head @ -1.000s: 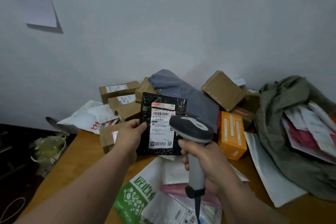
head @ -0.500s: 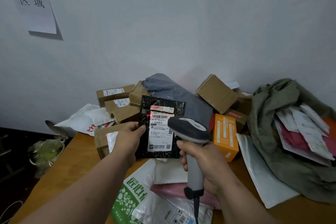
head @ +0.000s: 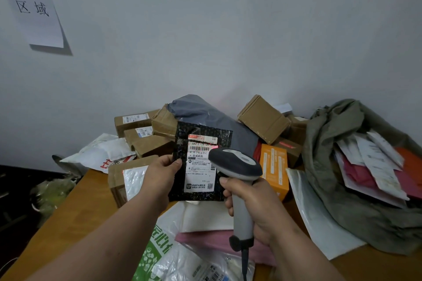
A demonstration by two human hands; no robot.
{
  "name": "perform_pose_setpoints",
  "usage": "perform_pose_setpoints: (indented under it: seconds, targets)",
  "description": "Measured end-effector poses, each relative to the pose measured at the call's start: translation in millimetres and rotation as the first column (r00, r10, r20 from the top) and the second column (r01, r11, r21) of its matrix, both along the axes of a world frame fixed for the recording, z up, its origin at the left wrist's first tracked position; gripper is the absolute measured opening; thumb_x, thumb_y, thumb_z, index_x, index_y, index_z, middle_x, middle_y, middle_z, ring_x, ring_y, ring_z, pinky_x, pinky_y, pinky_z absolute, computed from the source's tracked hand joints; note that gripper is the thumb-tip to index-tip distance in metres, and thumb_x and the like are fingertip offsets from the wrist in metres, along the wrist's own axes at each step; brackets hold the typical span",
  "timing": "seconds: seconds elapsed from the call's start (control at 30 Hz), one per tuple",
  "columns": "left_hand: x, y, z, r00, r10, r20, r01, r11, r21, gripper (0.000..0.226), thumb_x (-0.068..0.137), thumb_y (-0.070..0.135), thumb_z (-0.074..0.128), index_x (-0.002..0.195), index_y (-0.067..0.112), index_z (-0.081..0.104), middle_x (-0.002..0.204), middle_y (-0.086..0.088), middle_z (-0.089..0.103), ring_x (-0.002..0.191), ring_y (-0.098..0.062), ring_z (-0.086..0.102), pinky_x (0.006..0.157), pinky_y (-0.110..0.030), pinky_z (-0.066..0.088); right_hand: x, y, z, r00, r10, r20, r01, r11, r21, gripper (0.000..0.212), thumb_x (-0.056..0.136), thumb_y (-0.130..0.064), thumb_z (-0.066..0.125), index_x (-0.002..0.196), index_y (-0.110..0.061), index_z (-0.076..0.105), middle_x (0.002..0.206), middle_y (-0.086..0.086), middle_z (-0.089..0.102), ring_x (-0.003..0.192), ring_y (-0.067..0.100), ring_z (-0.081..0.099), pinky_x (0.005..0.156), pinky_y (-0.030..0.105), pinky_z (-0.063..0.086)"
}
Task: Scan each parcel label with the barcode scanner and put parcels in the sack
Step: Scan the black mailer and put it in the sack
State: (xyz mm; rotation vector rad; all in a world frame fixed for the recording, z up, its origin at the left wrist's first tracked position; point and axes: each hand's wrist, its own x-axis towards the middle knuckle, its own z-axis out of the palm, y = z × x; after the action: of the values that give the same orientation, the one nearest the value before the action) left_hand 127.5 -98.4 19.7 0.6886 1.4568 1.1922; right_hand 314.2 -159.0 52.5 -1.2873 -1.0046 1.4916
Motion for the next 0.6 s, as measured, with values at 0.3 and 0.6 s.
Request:
perform_pose_setpoints:
  seconds: [0.3,0.6]
  targets:
    - [43,7,-5,0.998,-0.067,-0.015,0.067,0.998,0.015,0.017,0.102,0.017,0.054,0.098,0.010,0.070,0.097,-0.014,0.076,0.091,-0.037,0.072,0.075,-0.058,0.059,46,-3,-5,0.997,-0.072,0.011,0.072,0.997,-0.021,0.007,0.083,-0.011,0.076,0.080,-0.007,0.072,0.069,0.010,0.060,0.057,0.019,0.054,0.055,0.033,0.044]
    - [120,47,-4,0.961,-0.275,-0.036,0.275,0.961,-0.011,0.018,0.100,0.005,0.050,0.096,0.009,0.067,0.092,-0.016,0.074,0.074,-0.027,0.071,0.052,-0.033,0.057,97,2,-6,0.956,-0.292,0.028,0.293,0.955,-0.050,0.013,0.082,-0.013,0.077,0.084,-0.002,0.070,0.070,0.012,0.061,0.056,0.019,0.055,0.053,0.031,0.045]
